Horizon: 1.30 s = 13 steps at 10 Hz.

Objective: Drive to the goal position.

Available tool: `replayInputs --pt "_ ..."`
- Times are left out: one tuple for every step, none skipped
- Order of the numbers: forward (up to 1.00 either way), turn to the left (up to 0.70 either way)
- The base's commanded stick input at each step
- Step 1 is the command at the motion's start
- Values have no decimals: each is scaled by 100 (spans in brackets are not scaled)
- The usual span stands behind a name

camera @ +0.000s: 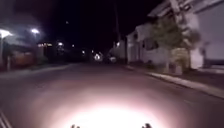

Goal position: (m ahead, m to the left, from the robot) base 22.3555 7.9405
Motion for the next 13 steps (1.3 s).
replayInputs --pt "70 0" --pt "70 0" --pt "70 0" --pt "70 0" --pt "70 0" --pt "70 0" --pt "70 0" --pt "70 0" --pt "70 0" --pt "70 0" --pt "70 0" --pt "70 0" --pt "70 0"
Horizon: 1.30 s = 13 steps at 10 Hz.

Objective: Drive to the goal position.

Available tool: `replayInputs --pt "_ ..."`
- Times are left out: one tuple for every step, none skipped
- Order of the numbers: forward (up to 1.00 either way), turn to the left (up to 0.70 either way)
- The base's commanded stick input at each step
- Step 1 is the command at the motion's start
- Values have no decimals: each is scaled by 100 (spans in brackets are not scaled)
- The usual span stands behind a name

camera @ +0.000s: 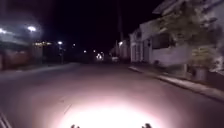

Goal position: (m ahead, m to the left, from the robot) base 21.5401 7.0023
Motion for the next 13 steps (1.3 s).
replayInputs --pt "70 0" --pt "70 0" --pt "70 0" --pt "70 0" --pt "70 0" --pt "70 0" --pt "70 0" --pt "70 0" --pt "70 0" --pt "70 0" --pt "70 0" --pt "70 0" --pt "70 0"
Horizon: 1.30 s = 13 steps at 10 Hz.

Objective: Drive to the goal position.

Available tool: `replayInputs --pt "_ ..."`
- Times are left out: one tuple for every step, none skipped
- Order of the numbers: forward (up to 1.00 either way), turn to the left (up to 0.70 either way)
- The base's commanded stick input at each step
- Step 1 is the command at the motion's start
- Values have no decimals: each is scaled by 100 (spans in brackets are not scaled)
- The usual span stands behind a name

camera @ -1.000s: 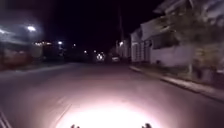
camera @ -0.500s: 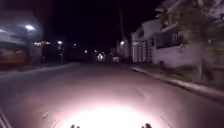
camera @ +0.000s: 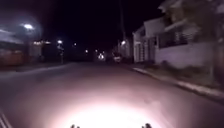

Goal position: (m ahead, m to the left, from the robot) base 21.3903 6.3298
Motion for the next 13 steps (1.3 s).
replayInputs --pt "70 0" --pt "70 0" --pt "70 0" --pt "70 0" --pt "70 0" --pt "70 0" --pt "70 0" --pt "70 0" --pt "70 0" --pt "70 0" --pt "70 0" --pt "70 0" --pt "70 0"
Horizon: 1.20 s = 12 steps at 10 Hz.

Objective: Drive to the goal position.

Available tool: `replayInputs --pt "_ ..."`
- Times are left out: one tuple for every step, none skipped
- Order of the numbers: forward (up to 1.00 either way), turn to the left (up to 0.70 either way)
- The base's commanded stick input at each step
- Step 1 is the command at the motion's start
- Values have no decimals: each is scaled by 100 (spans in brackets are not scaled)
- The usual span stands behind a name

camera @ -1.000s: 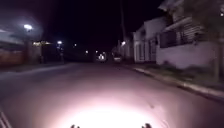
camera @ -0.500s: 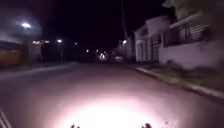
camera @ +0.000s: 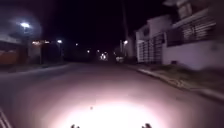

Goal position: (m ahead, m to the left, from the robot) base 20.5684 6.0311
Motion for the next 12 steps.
replayInputs --pt "70 0" --pt "70 0" --pt "70 0" --pt "70 0" --pt "70 0" --pt "70 0" --pt "70 0" --pt "70 0" --pt "70 0" --pt "70 0" --pt "70 0" --pt "70 0"
